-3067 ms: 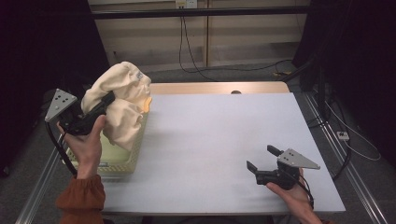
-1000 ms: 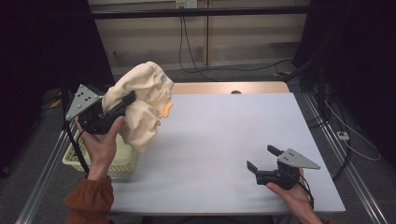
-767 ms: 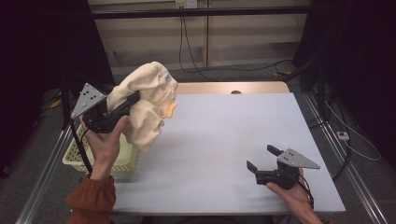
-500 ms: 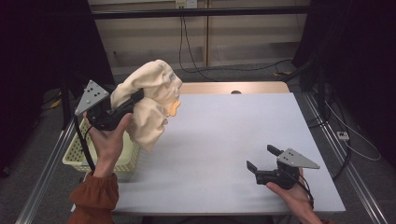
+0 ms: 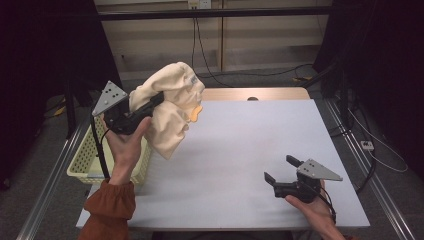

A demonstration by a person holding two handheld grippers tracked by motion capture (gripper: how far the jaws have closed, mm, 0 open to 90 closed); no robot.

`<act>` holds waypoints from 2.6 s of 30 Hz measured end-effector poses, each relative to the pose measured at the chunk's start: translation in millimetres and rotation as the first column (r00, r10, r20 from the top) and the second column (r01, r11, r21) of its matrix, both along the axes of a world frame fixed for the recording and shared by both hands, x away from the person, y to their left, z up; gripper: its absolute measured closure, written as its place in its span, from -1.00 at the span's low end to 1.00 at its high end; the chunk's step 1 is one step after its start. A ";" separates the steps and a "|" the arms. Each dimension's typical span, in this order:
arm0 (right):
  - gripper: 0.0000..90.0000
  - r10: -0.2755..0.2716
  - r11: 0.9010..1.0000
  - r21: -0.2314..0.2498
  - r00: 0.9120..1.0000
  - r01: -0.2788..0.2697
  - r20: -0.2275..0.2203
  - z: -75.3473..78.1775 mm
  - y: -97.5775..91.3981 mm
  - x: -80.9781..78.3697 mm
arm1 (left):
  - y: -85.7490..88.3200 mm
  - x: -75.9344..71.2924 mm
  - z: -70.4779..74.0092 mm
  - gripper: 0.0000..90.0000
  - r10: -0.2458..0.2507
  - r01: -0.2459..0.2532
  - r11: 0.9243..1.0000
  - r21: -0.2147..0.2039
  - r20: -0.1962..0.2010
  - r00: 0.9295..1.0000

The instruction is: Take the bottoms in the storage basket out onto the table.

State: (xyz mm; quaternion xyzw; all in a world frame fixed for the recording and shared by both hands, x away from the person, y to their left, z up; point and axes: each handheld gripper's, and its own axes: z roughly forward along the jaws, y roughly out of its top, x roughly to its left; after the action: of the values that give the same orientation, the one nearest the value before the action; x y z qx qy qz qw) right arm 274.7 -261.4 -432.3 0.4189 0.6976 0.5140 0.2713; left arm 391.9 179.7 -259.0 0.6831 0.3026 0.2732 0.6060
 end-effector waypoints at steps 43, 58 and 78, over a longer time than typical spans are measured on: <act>-0.92 -0.001 1.000 0.000 1.000 0.001 0.001 -0.1 -0.2 -1.2 | -41.3 12.4 -18.5 0.66 -0.084 0.087 0.995 0.038 -0.066 0.994; -0.92 0.001 1.000 0.001 1.000 -0.001 0.001 0.0 -0.1 -1.2 | -53.0 14.8 -27.7 0.66 -0.105 0.110 0.993 0.051 -0.096 0.990; -0.92 0.005 1.000 0.000 1.000 -0.005 -0.002 0.0 0.1 -1.2 | -67.6 18.6 -40.6 0.66 -0.121 0.130 0.989 0.070 -0.119 0.986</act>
State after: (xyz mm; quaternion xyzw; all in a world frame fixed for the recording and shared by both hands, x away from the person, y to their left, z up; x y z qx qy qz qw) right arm 273.5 -261.3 -432.3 0.4175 0.6989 0.5144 0.2695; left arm 410.5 112.2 -299.5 0.7382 0.2824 0.2066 0.5767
